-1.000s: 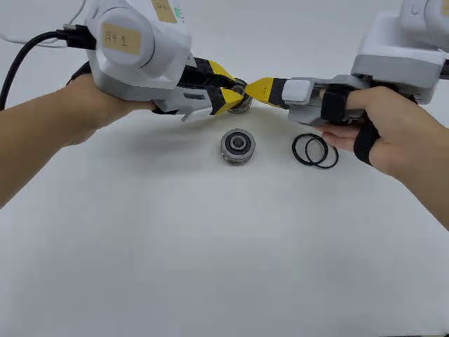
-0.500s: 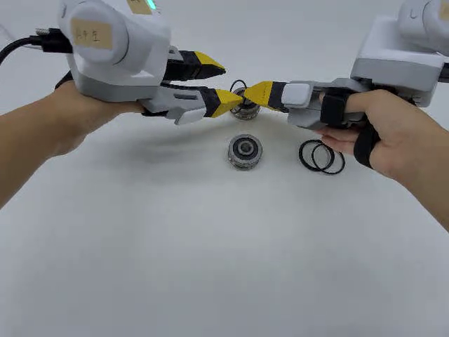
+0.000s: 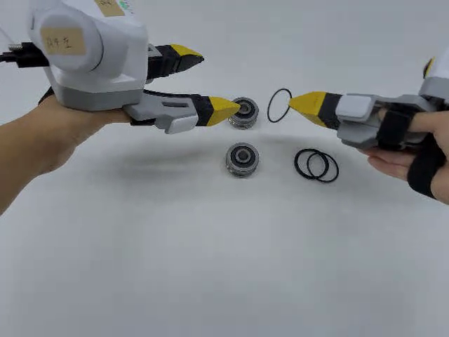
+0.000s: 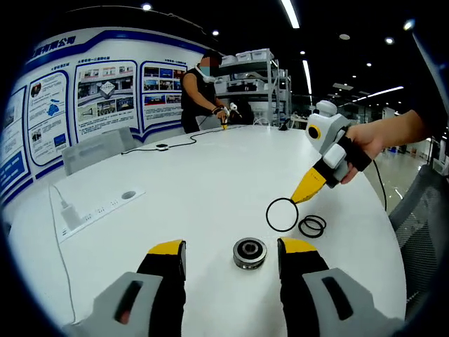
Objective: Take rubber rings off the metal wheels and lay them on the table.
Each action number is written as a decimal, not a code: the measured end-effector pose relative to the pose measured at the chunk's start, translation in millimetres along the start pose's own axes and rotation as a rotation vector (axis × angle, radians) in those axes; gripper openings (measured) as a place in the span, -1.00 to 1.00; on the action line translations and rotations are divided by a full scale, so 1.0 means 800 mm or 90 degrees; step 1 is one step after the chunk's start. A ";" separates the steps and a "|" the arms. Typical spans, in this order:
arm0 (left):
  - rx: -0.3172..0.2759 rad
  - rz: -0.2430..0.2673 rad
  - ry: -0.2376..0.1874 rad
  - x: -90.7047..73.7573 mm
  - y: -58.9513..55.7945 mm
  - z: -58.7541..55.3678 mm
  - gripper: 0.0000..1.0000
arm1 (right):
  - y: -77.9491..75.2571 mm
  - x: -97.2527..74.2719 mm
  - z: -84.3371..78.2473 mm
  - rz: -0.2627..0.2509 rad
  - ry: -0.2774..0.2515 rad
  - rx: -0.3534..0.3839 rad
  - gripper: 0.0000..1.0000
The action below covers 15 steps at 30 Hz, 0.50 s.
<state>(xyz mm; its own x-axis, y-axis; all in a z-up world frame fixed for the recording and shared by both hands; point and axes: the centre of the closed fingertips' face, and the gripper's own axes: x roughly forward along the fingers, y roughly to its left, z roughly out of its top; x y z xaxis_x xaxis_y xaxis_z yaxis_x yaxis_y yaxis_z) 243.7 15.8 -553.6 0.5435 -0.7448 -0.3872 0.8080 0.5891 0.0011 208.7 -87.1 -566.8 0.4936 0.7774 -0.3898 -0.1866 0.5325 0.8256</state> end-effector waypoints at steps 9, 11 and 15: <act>-0.014 0.013 -0.011 -0.016 -0.004 0.002 0.09 | -0.034 -0.035 -0.038 -0.048 0.004 0.043 -0.97; -0.017 0.014 -0.012 -0.018 -0.005 0.002 0.09 | -0.038 -0.041 -0.040 -0.054 0.001 0.049 -0.97; -0.018 0.015 -0.008 -0.019 -0.008 0.000 0.09 | -0.051 -0.047 -0.042 -0.087 0.002 0.047 -0.97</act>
<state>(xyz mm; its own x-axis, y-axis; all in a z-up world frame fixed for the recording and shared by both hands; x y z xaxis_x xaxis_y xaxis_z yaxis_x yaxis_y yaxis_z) 229.9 23.2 -548.0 0.5653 -0.7342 -0.3761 0.7881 0.6153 -0.0166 169.3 -127.0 -599.3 0.5076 0.7004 -0.5018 -0.0553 0.6077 0.7922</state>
